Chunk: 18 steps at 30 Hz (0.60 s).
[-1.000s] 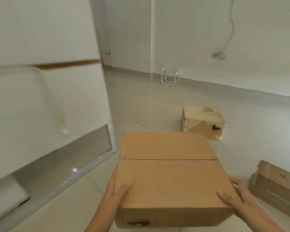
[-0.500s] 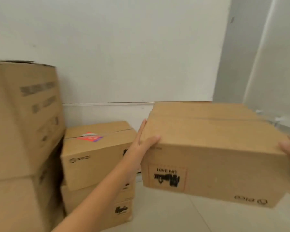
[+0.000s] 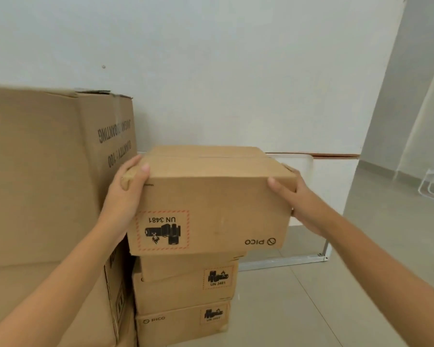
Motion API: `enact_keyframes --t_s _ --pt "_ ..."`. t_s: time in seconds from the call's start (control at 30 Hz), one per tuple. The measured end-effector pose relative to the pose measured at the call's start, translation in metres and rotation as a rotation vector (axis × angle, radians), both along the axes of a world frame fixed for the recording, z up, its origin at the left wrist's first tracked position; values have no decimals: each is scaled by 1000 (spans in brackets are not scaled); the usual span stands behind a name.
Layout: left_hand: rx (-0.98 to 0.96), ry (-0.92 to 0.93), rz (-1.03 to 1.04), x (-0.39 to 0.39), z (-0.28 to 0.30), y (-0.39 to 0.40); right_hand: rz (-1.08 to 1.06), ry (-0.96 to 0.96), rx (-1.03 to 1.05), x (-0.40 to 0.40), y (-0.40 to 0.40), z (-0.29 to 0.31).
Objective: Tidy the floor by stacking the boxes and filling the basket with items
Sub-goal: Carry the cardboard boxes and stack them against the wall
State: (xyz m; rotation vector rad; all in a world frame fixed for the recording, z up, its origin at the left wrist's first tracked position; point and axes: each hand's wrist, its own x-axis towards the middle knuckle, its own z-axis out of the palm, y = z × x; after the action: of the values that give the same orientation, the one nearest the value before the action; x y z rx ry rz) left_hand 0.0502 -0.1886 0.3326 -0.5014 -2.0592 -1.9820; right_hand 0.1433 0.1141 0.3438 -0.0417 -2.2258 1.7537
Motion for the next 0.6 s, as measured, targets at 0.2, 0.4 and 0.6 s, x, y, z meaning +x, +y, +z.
enact_keyframes --t_s 0.2,0.4,0.6 --pt "-297 445 390 -47 9 7 -315 24 227 -59 -19 -8" --pt "-569 561 601 -66 7 22 -542 -49 604 -82 -36 -23" --pt "-784 680 555 -55 3 11 -497 -297 750 -20 -26 -23"
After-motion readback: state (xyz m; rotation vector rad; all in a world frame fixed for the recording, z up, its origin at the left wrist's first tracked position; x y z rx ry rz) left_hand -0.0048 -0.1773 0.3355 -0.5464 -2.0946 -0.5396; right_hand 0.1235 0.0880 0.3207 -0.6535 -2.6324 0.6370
